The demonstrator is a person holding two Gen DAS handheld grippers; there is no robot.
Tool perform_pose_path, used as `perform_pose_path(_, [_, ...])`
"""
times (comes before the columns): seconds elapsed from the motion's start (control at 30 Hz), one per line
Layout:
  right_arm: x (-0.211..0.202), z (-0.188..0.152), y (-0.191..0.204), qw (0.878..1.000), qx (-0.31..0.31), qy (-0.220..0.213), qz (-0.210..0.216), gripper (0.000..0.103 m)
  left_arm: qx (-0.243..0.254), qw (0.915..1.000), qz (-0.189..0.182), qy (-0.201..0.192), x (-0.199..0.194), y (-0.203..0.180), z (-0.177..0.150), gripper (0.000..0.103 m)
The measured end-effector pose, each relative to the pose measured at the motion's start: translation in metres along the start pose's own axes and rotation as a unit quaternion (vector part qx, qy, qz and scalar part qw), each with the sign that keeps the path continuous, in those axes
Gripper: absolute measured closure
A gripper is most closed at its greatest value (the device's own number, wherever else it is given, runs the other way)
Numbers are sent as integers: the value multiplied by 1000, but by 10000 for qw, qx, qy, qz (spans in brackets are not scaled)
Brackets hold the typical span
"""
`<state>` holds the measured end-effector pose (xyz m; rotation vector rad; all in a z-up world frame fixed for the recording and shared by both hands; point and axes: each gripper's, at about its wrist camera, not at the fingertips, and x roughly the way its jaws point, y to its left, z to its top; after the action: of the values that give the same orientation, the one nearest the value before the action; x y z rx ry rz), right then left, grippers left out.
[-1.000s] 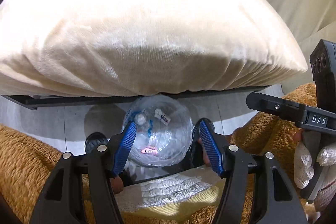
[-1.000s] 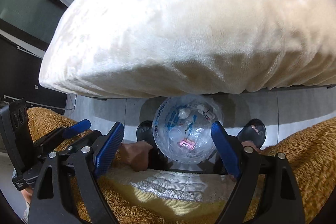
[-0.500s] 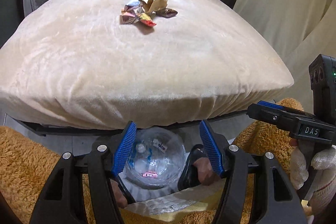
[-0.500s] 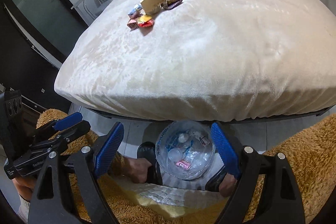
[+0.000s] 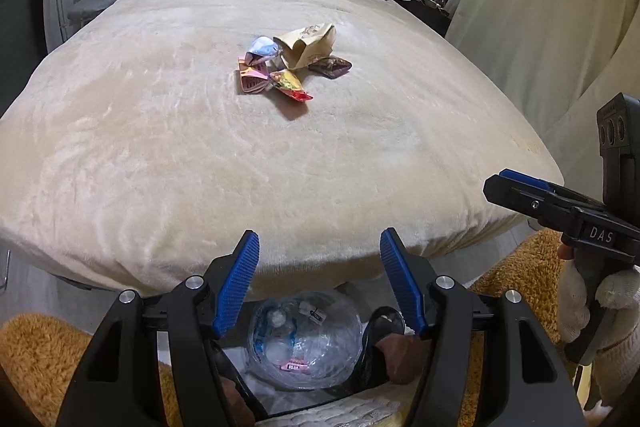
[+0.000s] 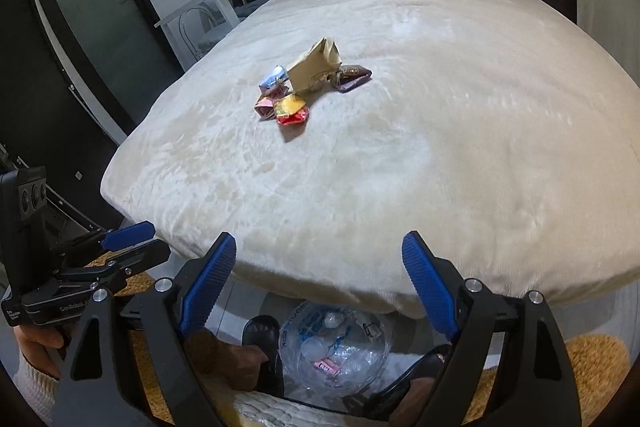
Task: Collect trash
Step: 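Move both open tools back up to the trash pile on the bed, then grasp the brown paper bag with the right tool while the left grasps the blue cup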
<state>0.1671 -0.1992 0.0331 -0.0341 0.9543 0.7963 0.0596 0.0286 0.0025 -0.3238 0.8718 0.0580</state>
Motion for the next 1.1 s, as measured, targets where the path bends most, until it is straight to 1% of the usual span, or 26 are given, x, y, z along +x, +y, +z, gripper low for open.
perform_pose_path(0.2, [18, 43, 7, 9995, -147, -230, 131, 19, -67, 10000, 7, -18, 12, 18, 24, 41])
perform_pose_path(0.4, [42, 81, 10, 9978, -399, -516, 118, 18, -158, 9999, -28, -58, 27, 36, 48, 41])
perform_pose_path(0.43, [47, 86, 9, 9975, -427, -552, 146, 17, -160, 9998, -31, -69, 29, 38, 52, 41])
perform_pose_path(0.47, [54, 91, 8, 9972, -455, -580, 154, 12, -161, 9998, -33, -84, 32, 41, 56, 41])
perform_pose_path(0.57, [71, 103, 7, 9952, -619, -737, 182, 5, -162, 9998, -38, -124, 39, 50, 68, 41])
perform_pose_path(0.67, [90, 115, 7, 9929, -818, -846, 163, 5, -195, 9996, -73, -190, 45, 60, 80, 41])
perform_pose_path(0.87, [138, 139, 9, 9899, -1146, -803, 218, 5, -298, 9990, -119, -321, 53, 79, 98, 41])
perform_pose_path(1.1, [185, 155, 13, 9872, -1454, -657, 58, 5, -415, 9983, -192, -361, 63, 94, 104, 41])
